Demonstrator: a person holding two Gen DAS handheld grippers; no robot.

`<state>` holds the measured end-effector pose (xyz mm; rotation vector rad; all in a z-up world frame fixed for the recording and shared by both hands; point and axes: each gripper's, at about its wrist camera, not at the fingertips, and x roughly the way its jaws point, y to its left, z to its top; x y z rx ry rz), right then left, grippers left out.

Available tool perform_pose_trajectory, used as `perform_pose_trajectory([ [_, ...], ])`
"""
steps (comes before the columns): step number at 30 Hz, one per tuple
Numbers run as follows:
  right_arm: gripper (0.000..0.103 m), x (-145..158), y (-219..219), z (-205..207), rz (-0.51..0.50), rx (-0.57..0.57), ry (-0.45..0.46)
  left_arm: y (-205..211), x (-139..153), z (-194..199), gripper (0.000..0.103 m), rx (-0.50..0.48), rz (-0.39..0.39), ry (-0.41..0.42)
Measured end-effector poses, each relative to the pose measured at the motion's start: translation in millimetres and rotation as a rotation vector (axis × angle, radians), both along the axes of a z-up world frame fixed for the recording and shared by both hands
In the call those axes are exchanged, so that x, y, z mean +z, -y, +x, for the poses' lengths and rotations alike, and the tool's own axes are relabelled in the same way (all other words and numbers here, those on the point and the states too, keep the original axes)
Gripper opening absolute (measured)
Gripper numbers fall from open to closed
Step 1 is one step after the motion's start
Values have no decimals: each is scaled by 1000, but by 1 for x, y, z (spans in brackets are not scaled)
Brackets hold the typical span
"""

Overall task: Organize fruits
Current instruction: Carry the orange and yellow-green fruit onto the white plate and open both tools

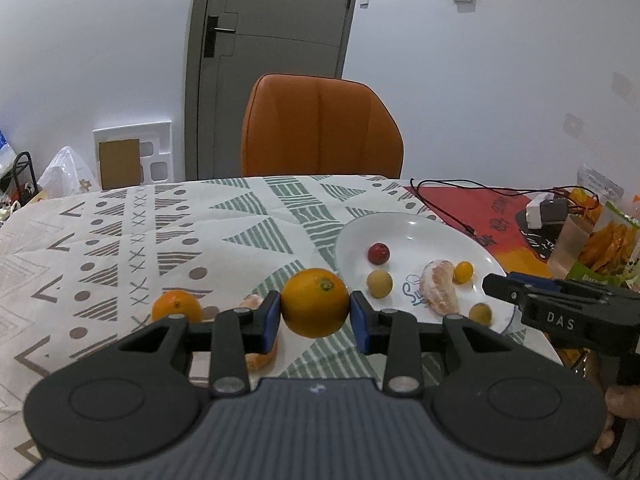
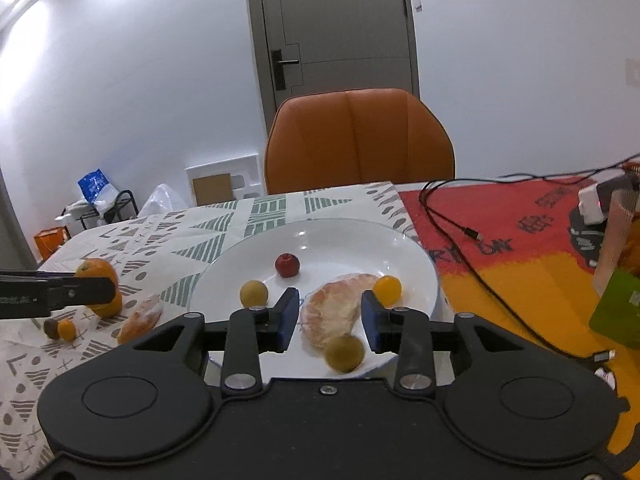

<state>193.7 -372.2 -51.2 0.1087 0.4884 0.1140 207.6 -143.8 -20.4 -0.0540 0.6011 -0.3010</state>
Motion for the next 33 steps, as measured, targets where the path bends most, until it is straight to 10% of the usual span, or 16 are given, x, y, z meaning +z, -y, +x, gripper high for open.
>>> perform_pose_trajectory([
  [33, 37, -7, 19, -28, 85, -20, -15, 60, 15, 15, 42, -97, 61, 65],
])
